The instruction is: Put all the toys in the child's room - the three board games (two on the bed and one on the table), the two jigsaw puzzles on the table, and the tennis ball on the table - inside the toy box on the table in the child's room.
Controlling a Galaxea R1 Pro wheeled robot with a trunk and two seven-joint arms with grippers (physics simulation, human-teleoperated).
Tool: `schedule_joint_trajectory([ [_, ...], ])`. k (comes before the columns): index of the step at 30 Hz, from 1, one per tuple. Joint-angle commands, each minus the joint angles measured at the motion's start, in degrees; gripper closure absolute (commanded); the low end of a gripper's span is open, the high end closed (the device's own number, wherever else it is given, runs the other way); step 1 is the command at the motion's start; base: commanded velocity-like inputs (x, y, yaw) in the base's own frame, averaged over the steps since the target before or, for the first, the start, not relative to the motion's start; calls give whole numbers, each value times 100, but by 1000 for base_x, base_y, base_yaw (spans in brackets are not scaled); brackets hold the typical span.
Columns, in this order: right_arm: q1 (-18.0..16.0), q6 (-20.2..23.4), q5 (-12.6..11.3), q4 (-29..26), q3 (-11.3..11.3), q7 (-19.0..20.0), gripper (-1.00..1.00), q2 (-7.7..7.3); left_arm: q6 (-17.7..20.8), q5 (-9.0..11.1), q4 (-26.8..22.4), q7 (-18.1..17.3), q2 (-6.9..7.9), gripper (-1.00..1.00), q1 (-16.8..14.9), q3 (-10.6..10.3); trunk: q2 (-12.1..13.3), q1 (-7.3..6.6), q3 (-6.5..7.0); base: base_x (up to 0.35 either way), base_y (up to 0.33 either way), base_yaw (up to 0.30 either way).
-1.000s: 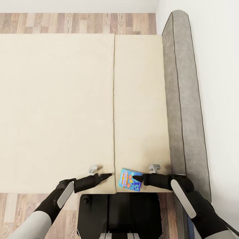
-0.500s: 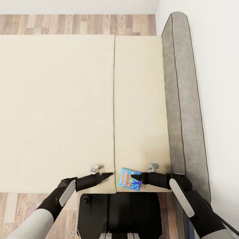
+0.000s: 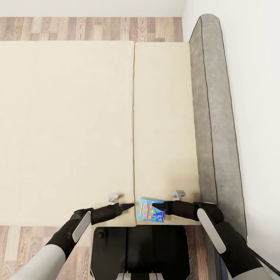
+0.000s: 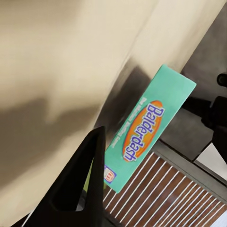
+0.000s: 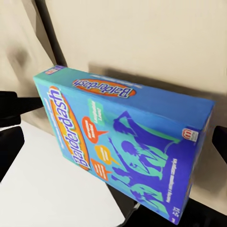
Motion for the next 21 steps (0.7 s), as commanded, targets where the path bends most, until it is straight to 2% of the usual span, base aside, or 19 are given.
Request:
schedule_joint_trajectory([
  [1,-2,16,19,-5,2,21,-100,9,-42,-15,22,38,-6,-100,1,-28,-4,80,-3,0,0,0],
  [21,22,25,13,-9,20,27,-100,205,-75,-57,64,-102,-42,-100,15,-35,-4,80,-3,0,0,0],
])
